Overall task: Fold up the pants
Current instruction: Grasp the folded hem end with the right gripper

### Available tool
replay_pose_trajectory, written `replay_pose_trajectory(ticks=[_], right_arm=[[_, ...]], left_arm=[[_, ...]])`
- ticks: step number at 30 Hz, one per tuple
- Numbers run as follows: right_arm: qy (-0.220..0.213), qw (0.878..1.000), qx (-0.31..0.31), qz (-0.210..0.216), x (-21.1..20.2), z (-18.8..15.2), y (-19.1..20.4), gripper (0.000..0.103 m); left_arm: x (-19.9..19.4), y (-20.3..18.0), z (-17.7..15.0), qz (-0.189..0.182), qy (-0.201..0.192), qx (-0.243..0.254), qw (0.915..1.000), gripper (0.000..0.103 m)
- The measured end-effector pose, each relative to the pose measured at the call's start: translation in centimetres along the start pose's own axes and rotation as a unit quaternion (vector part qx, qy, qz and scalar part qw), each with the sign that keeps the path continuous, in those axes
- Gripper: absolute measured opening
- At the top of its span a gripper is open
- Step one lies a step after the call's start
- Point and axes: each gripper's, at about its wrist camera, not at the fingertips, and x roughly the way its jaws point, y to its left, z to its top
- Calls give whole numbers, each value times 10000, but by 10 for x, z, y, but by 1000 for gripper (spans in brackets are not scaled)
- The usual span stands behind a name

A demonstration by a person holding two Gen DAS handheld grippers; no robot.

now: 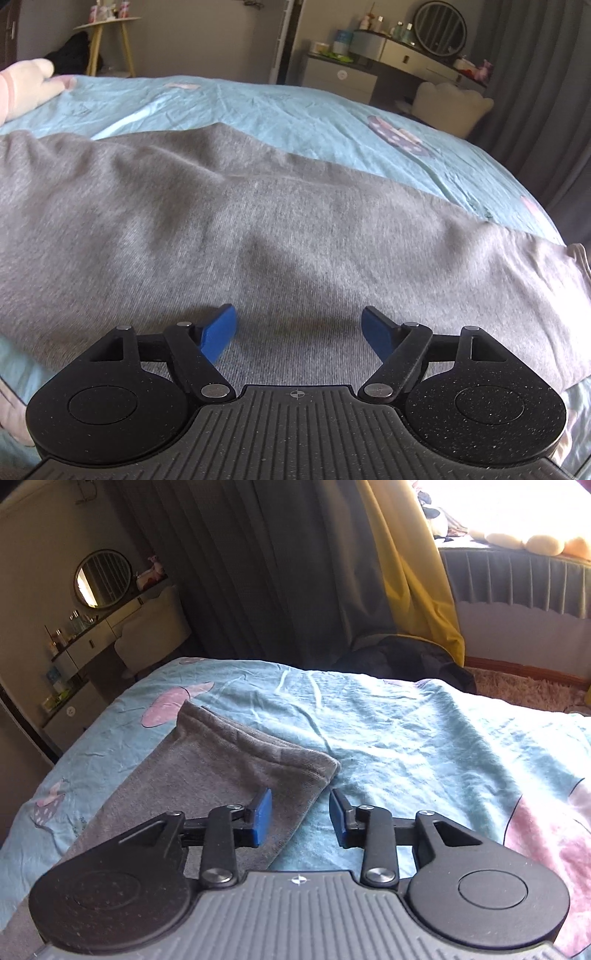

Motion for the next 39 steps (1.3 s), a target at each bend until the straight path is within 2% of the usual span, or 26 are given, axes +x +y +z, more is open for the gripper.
replay_pose_trajectory(ticks=[2, 7, 13, 15, 19, 20, 21, 23, 25, 27, 31, 35, 39], right_arm=[[118, 9999, 5, 70, 5, -1, -1, 48], [451, 9980, 395, 207, 30, 1, -14, 49], [545, 9955, 677, 380, 55, 14, -21, 48], [559, 9934, 922, 387, 63, 19, -27, 47], [660, 9835, 1542, 684, 78, 26, -38, 47], [679, 9831, 1542, 716, 80, 28, -37, 45], [680, 9842, 1466, 728, 82, 29, -35, 31], [696, 9861, 1279, 797, 82, 31, -31, 18], [686, 9876, 1176, 784, 83, 31, -29, 19], [740, 9868, 1196, 802, 85, 29, -29, 25], [769, 9887, 1002, 807, 89, 27, -25, 25], [725, 9928, 705, 637, 82, 34, -13, 13], [353, 9964, 133, 760, 57, 44, 16, 11]], left_arm=[[0, -2, -1, 19, -8, 78, 10000, 82], [-1, -1, -1, -24, -19, 77, 10000, 82], [-6, 3, 0, -534, -154, -276, 9981, 83], [-2, 1, 0, -467, -84, -232, 9986, 83], [-1, -3, -1, -448, -84, -138, 9989, 87], [0, -3, -2, -459, -81, -137, 9988, 87], [0, -4, -2, -449, -75, -133, 9989, 87], [0, -4, -2, -423, -61, -109, 9990, 87], [1, -5, -3, -382, -50, -70, 9992, 87], [1, -8, -4, -320, -48, 14, 9995, 88], [1, -13, -6, -222, -50, 184, 9996, 88], [1, -13, -6, -219, -46, 176, 9996, 89], [0, -12, -6, -226, -47, 133, 9996, 89]])
